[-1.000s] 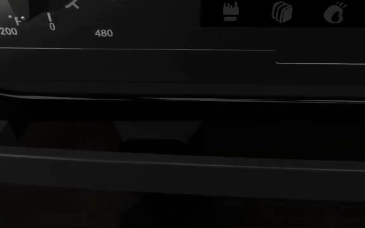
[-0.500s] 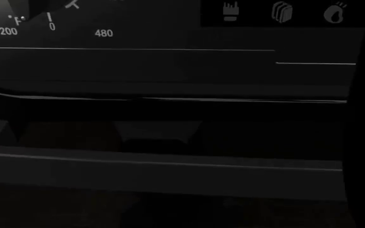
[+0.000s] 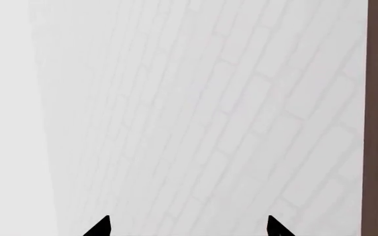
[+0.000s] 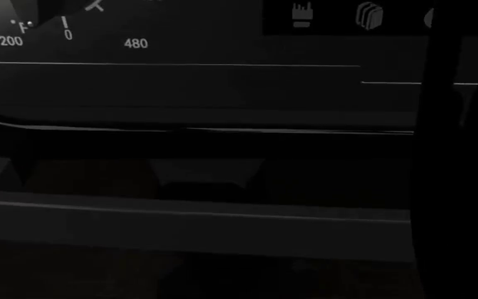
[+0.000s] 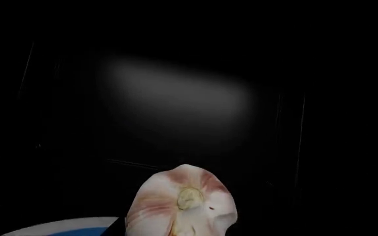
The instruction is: Pick the garlic from the counter and place it in the microwave.
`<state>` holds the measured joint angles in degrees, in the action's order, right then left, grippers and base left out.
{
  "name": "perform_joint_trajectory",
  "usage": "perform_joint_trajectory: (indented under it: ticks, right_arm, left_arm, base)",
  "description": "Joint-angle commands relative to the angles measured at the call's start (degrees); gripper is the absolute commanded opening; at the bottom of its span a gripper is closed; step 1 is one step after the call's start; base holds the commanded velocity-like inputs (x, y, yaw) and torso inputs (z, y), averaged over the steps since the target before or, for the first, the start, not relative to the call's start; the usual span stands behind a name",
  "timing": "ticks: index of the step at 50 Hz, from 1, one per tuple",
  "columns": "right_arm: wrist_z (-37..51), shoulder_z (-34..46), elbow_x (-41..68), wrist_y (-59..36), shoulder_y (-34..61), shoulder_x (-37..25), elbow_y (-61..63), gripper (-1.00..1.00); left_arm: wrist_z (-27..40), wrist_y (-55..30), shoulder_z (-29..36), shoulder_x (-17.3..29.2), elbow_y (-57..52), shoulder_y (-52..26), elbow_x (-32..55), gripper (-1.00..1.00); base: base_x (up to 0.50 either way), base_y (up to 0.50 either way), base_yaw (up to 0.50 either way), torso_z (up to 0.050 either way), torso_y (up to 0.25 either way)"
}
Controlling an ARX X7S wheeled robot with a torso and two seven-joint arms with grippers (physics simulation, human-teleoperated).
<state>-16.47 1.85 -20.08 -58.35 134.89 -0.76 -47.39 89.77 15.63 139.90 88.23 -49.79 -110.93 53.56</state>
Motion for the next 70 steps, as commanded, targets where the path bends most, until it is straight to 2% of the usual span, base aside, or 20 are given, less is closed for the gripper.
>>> perform_joint_trajectory:
  ticks: [1,21,22,41,70]
  right_arm:
    - [0.4,0.1,-0.5,0.3,0.1,0.0,-1.9,-1.0]
    - [1.6,0.0,0.4,-0.6,0.1,-0.1,-3.1,-1.0]
    - [1.6,0.1,0.6,-0.7,0.1,0.0,-3.0,1.0]
    - [0.0,0.0,-0.1,-1.9,0.1,0.2,1.0,1.0]
    - [-5.4,1.6,-0.7,-3.1,0.1,0.7,8.9,1.0]
  left_arm:
    - [0.1,-0.4,-4.3,-0.4,0.0,4.0,0.4,1.0]
    - [0.0,-0.7,-8.6,-0.3,0.0,8.1,0.4,1.0]
    - [0.0,-0.4,-8.7,-0.6,0.3,8.6,0.3,1.0]
    - [-0.1,-1.5,-14.7,-0.7,0.0,13.2,1.1,1.0]
    - [0.1,-0.8,-19.6,-0.5,0.4,19.1,0.3,1.0]
  base:
    - [0.0,0.0,0.0,0.0,0.0]
    - [0.0,0.0,0.0,0.0,0.0]
    - [0.0,0.0,0.0,0.0,0.0]
    - [0.0,0.0,0.0,0.0,0.0]
    - [0.0,0.0,0.0,0.0,0.0]
